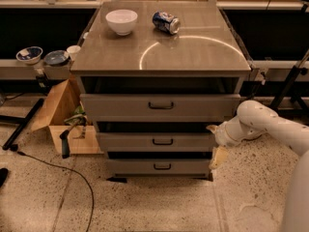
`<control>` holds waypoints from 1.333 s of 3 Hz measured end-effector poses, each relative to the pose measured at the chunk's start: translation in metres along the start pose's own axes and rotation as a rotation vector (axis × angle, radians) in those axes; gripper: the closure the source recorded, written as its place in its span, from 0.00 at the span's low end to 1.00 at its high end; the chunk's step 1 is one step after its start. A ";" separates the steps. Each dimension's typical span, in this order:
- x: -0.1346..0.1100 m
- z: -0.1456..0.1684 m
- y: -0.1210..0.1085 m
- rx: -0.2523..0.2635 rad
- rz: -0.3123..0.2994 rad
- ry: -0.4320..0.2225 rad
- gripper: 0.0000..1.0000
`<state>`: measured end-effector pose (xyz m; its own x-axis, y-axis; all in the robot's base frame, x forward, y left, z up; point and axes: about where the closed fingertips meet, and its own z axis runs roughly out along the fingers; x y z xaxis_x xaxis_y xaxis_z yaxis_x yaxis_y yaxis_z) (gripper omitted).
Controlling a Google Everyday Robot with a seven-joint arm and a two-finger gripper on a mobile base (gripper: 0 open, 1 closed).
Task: Open middle drawer
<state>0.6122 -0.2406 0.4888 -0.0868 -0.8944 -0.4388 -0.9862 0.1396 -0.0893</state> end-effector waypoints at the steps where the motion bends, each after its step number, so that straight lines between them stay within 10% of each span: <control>1: 0.008 0.021 -0.009 -0.005 0.024 -0.014 0.00; 4: 0.020 0.059 -0.036 0.012 0.076 -0.050 0.00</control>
Offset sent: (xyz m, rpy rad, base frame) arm 0.0340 -0.0054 -0.0510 0.0515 0.0092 -0.0805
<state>0.6547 -0.2383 0.4303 -0.1539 -0.8586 -0.4890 -0.9752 0.2115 -0.0645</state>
